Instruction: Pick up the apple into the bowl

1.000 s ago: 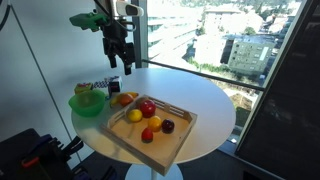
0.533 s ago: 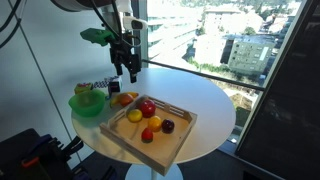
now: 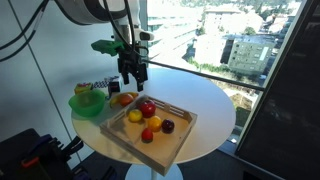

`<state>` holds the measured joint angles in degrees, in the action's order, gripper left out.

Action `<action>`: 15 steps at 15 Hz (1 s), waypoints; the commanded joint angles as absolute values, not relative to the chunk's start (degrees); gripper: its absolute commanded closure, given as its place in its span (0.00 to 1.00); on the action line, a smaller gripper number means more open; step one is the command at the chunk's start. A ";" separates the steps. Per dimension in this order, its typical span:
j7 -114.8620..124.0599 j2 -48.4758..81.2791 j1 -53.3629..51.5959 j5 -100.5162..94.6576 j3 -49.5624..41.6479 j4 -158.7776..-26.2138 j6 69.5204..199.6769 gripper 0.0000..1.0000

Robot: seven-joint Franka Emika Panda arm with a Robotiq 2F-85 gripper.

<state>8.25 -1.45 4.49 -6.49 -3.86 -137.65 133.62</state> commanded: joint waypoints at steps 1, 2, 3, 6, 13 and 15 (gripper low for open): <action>10.10 2.50 4.95 -8.96 -4.57 -134.00 132.11 0.00; 9.81 3.40 4.88 -9.00 -4.79 -133.43 131.97 0.00; 9.79 4.20 4.81 -8.99 -5.01 -132.98 131.96 0.00; 9.33 6.95 4.63 -8.55 -5.46 -131.30 132.08 0.00; 8.44 12.49 4.41 -7.67 -5.79 -127.86 134.10 0.00; 8.12 14.14 4.35 -7.38 -5.72 -126.77 134.44 0.00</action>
<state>8.69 11.37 4.53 -7.48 -5.45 -129.50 133.88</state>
